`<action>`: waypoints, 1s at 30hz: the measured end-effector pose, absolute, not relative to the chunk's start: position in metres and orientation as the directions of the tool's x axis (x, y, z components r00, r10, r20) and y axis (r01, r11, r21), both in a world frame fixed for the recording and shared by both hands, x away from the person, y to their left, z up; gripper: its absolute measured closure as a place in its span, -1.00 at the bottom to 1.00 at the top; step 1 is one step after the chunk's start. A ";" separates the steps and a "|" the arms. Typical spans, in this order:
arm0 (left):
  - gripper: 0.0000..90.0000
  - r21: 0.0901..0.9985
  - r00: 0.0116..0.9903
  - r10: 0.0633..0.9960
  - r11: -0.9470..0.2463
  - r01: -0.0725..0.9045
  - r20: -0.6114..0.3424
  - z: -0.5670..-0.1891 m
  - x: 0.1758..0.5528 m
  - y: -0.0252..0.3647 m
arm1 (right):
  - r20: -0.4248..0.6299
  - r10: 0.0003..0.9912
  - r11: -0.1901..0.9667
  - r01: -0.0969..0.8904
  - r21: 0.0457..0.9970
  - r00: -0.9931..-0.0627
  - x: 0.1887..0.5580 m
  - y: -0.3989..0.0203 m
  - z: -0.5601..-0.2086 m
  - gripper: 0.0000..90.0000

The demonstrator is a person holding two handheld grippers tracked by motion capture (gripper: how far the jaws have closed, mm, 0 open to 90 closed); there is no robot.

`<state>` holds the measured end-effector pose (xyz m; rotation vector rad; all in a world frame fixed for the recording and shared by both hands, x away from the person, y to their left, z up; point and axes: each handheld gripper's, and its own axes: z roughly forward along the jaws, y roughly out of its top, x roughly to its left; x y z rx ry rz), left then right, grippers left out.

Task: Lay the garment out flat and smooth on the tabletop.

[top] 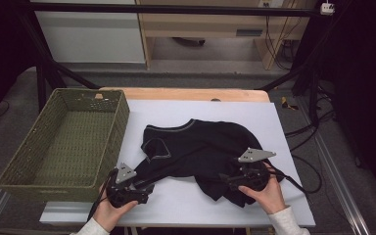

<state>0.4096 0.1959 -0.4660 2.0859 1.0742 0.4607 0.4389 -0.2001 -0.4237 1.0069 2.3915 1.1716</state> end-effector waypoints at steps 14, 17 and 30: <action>-0.15 0.745 0.553 0.828 -0.308 0.591 -0.097 -0.475 0.429 0.204 | 0.032 0.646 0.541 0.487 0.686 -0.762 0.442 -0.173 -0.454 -0.43; 0.07 0.731 0.551 0.826 -0.303 0.611 -0.117 -0.475 0.437 0.202 | 0.014 0.644 0.571 0.493 0.657 -0.765 0.443 -0.171 -0.460 -0.29; 0.54 0.669 0.583 0.795 -0.343 0.660 -0.168 -0.459 0.454 0.193 | 0.067 0.655 0.546 0.532 0.647 -0.753 0.448 -0.178 -0.454 0.74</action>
